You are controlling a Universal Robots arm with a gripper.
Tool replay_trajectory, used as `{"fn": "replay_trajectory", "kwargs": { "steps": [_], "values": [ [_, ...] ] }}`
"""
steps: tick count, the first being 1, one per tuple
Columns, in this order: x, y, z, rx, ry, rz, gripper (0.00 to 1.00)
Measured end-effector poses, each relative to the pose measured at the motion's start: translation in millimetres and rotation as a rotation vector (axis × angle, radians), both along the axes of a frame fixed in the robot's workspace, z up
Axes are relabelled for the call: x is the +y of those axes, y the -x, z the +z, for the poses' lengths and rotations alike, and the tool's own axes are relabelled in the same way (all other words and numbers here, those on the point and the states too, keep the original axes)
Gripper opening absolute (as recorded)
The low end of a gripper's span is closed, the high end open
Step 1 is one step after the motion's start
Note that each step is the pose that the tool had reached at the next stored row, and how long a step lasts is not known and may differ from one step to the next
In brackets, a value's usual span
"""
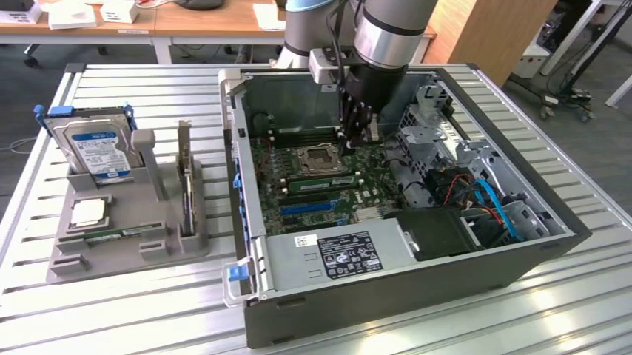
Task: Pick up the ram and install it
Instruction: 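Press down the ram until it locks into place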
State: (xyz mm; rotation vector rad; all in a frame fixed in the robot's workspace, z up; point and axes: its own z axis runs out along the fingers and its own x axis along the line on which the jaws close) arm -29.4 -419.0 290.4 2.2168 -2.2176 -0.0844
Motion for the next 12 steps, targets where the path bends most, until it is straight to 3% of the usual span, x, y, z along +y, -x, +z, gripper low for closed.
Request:
{"fn": "replay_trajectory", "kwargs": {
  "steps": [12],
  "values": [
    [0.0, -6.9, 0.0, 0.0001, 0.0, 0.0, 0.1]
  ]
}}
